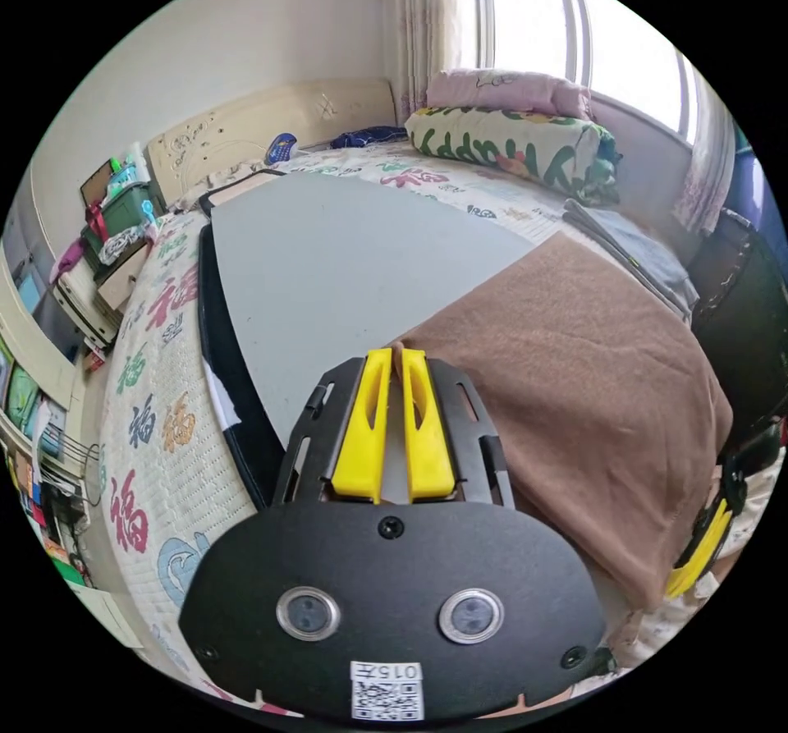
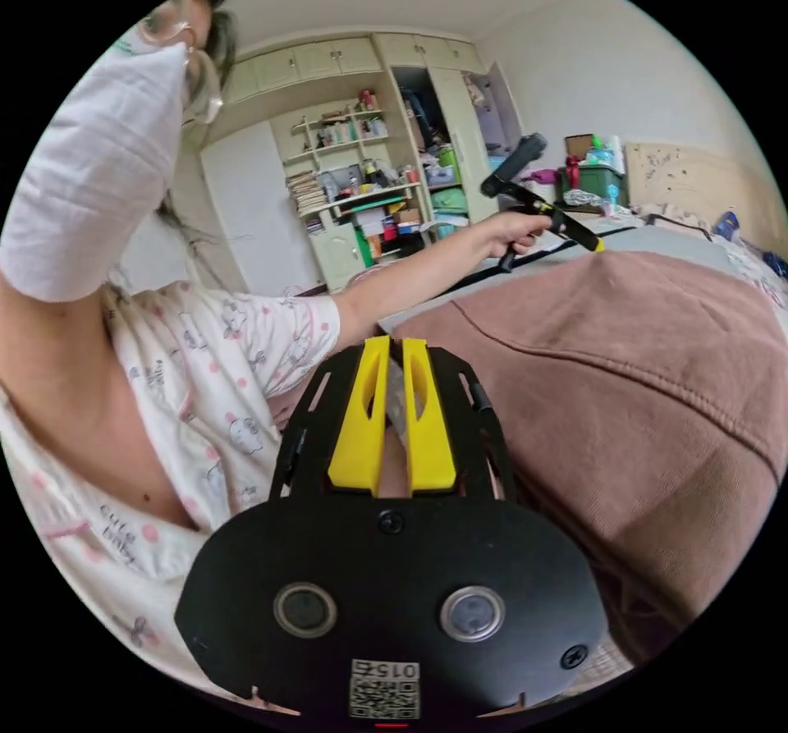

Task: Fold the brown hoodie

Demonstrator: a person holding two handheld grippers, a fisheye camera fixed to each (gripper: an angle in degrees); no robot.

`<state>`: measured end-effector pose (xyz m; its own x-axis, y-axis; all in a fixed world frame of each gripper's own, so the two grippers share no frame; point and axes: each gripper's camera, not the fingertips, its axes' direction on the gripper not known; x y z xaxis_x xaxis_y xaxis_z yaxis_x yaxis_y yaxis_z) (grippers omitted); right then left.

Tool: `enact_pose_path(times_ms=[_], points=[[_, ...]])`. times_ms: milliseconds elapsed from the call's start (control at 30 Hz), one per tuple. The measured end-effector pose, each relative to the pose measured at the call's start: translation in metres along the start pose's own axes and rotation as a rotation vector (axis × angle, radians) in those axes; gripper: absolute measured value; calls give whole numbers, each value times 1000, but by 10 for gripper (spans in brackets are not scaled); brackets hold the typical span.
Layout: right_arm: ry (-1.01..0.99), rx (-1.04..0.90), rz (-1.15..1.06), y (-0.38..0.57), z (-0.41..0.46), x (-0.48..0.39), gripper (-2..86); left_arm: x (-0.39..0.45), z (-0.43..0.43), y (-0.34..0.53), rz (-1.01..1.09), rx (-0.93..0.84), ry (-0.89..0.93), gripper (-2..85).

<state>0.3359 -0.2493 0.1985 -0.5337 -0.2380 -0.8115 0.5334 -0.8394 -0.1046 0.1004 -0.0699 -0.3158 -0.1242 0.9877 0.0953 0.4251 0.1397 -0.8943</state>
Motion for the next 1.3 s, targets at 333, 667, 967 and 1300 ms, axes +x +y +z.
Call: enact_pose_path(times_ms=[333,667,967,1300], points=[[615,136,141,3,-103,-59,-4,48,-78,-96,-31,0,13,14],[624,-158,225,-21,-10,-104,-5,86,-145,-185,-37,3,22,16],[702,-116,200,-101,3,-143,-5,118,-186,-257,-22,9,17,12],[631,-248,261,-152,36,-188,-5,139,-202,-325,-30,12,52,10]])
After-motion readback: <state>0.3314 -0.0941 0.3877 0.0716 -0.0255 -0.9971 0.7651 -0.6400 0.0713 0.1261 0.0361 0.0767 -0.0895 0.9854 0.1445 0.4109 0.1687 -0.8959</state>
